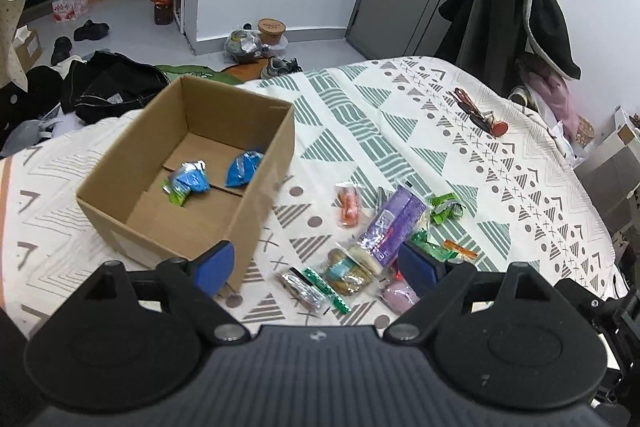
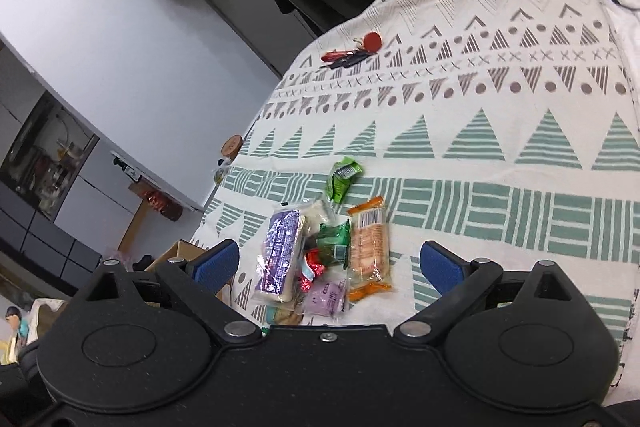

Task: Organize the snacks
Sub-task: 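Move both open tools back from the box to the snack pile, then grasp the purple bar with the left tool while the right tool grasps the orange cracker pack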

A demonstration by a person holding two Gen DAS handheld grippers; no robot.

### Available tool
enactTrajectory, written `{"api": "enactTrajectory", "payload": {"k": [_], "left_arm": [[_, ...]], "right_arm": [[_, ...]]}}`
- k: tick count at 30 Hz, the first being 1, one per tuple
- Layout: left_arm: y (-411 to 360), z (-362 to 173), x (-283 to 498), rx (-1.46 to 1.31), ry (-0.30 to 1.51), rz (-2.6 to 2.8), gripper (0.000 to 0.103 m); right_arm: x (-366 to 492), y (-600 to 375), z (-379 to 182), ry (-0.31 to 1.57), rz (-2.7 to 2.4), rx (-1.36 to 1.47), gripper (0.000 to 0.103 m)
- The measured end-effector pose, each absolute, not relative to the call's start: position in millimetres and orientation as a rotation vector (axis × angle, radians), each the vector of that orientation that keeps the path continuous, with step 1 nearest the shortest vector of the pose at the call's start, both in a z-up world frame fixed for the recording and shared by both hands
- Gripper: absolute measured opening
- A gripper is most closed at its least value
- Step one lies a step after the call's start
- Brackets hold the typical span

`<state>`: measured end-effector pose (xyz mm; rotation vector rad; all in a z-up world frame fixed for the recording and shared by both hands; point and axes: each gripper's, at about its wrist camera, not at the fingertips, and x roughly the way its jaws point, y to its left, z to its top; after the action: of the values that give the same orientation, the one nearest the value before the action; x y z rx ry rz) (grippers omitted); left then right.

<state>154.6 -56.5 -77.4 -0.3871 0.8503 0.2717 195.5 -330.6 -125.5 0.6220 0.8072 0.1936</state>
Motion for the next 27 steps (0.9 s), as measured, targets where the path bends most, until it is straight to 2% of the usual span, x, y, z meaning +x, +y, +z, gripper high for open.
{"api": "enactTrajectory", "payload": {"k": [21, 27], "left_arm": [[-94, -129, 227, -0.325, 0.912, 0.194, 0.086], [-103, -153, 253, -0.281, 0.957, 0.163, 0.085]], "right_arm": [[245, -323, -175, 0.965, 0.154, 0.631, 0.096], [260, -319, -190, 1.009, 0.135, 0.610, 0.092]]}}
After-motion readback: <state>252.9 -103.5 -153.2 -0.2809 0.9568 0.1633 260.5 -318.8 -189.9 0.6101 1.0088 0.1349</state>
